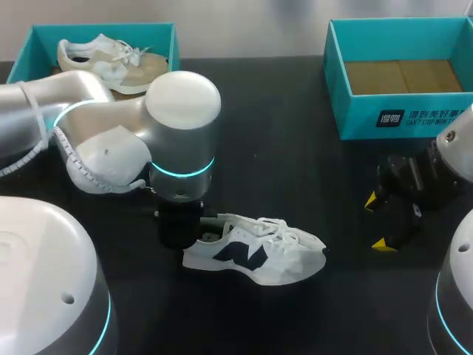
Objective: Take the shoe out of the shoebox, open the shoe tongue, remove and reinsert the insole, then place the shoe into the shoebox
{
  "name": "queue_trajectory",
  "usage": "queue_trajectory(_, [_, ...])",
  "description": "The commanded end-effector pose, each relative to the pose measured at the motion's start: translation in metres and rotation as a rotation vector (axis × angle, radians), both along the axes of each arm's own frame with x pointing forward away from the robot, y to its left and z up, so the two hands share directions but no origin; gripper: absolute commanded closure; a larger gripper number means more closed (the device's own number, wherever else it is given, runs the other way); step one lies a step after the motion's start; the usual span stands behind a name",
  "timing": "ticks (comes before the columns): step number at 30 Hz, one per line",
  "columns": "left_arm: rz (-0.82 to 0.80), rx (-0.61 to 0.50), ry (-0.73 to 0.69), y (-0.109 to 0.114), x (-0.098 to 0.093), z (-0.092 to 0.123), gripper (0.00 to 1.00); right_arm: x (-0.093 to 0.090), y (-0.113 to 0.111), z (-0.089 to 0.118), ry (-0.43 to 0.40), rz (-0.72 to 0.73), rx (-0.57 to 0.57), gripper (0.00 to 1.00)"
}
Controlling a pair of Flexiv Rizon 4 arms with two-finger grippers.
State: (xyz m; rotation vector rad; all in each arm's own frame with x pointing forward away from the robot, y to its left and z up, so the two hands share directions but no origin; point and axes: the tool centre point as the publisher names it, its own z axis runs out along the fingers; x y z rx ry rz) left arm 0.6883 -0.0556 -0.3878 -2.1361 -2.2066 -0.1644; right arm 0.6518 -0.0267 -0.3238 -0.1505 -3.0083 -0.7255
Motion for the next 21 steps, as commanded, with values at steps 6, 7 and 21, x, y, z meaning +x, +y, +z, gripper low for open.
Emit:
queue_trajectory(6, [-0.016,-0.084,-0.01,0.016,-0.008,0.02,0.0,0.0,0.001,0.0,0.0,-0.001,-0.003,0.0])
queue_trajectory(7, [-0.015,-0.095,-0.018,0.018,-0.008,0.025,0.0,0.0,0.001,0.0,0.0,-0.001,-0.003,0.0])
queue_trajectory(21, [0.222,-0.489,0.076,0.05,-0.028,0.108,0.0,0.0,0.001,0.0,0.0,-0.001,-0.003,0.0])
